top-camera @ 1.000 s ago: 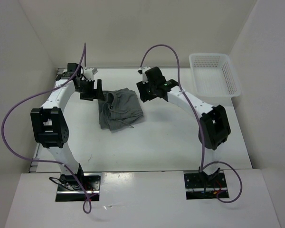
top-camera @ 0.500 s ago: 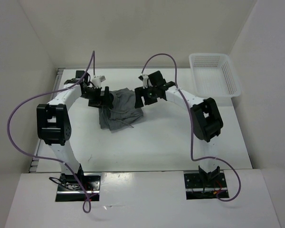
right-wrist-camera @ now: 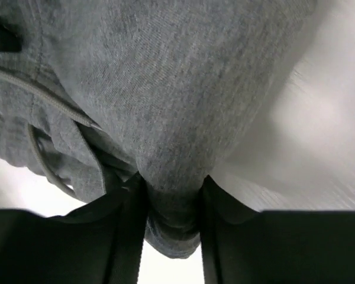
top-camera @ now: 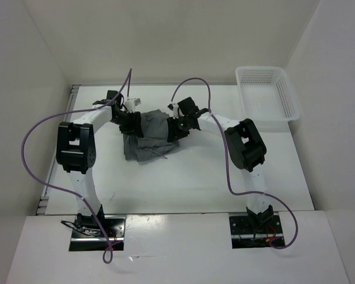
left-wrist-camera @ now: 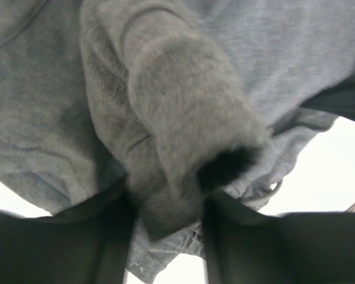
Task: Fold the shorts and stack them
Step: Fold the shorts
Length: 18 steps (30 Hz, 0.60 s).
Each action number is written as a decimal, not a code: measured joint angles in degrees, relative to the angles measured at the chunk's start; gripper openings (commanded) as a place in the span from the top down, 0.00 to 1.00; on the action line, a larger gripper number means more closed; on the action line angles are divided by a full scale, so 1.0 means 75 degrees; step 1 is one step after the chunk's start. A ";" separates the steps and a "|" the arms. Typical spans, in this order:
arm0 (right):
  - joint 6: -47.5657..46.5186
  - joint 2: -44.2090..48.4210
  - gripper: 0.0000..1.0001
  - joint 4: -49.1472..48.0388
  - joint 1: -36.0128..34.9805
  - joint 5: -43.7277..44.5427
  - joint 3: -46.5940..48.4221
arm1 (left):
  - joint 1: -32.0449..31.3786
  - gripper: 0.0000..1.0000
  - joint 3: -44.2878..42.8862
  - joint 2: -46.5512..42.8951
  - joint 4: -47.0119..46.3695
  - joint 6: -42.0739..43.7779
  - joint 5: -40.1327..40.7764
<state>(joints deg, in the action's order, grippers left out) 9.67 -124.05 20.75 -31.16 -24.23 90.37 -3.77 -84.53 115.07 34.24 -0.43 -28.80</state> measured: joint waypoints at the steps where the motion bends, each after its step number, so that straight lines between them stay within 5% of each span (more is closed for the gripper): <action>1: 0.0006 -0.0009 0.78 -0.0020 -0.0009 0.0015 0.0009 | 0.0000 0.61 -0.0055 0.0026 0.0000 -0.0009 -0.0082; 6: -0.0055 0.0093 0.97 -0.0105 0.0012 0.0169 -0.0114 | -0.0009 0.96 -0.0248 0.0035 0.0020 0.0012 -0.0600; 16: -0.1052 0.2731 0.96 0.0143 0.0842 -0.0236 -0.2381 | -0.0533 0.89 -0.0746 0.0064 0.0254 -0.0137 -0.2640; 18: -0.1239 0.3057 0.72 0.0326 0.0944 -0.0169 -0.2541 | -0.0769 0.88 -0.1037 0.0181 0.0262 -0.0143 -0.2757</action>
<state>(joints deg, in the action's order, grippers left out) 0.38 -101.12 23.20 -24.08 -25.50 71.31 -9.54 -92.31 116.42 36.21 -1.50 -49.47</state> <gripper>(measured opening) 0.214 0.207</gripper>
